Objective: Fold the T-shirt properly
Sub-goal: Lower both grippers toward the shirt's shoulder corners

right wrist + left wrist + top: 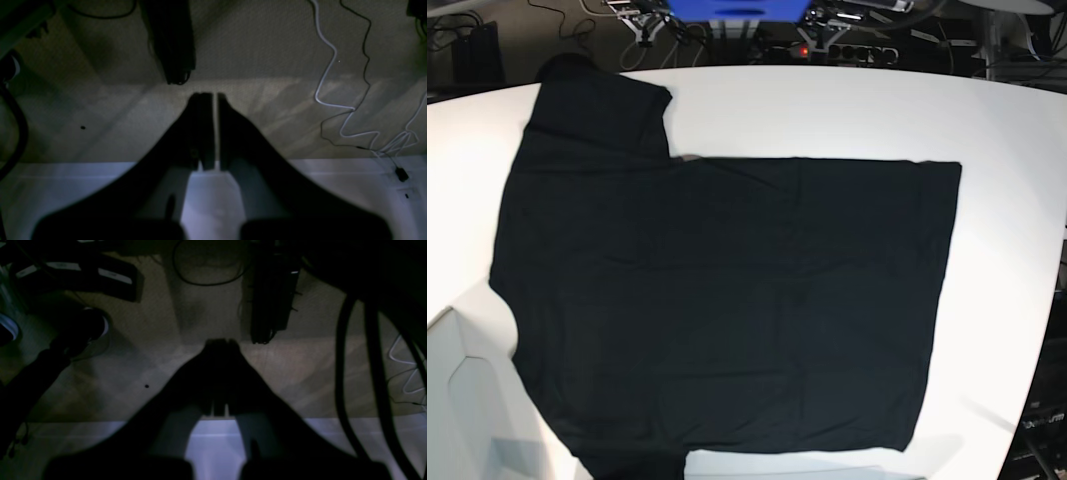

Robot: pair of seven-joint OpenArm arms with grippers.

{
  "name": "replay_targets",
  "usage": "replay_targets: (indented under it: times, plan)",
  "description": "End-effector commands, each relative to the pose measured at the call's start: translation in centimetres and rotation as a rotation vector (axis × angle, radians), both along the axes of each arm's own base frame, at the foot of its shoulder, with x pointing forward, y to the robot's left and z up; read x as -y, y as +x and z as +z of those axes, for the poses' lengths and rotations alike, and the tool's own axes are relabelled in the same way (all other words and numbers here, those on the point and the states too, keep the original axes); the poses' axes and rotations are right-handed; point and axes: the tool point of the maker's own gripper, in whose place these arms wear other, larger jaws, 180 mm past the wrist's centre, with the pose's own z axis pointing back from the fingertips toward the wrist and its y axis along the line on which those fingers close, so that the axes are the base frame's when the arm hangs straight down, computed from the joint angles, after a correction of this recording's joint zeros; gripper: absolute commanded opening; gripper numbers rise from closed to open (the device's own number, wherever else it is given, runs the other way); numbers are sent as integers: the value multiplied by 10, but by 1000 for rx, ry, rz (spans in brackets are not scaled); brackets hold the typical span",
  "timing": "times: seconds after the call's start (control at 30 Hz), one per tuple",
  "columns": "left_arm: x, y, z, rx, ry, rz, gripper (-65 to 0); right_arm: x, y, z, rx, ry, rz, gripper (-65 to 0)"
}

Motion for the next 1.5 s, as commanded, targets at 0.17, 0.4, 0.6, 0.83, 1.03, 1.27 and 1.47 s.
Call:
replay_targets:
  times: [0.17,0.4,0.6,0.83,1.03,1.27,1.47]
  plan:
    - [-11,-3,0,-2,20,-5,-650,1,-3,0,-3,14,-1,-650]
    - [-16,-2,0,0,28,-6,-650,1,-5,0,-6,14,-1,-650]
    - [-15,-4,3,52,22,1,-650,3,-7,4,35,10,-4,-650]
    - [-38,-32,30,112,47,-28,-650,9,-21,31,127,-4,-7,-650]
    - [-67,-40,70,205,77,-92,-650,15,-27,73,208,-18,-9,-650]
    - [-104,-34,133,335,81,47,-650,21,-24,135,333,-35,-3,-650]
    - [-117,-17,185,432,65,46,-650,35,-18,186,413,-58,26,-650]
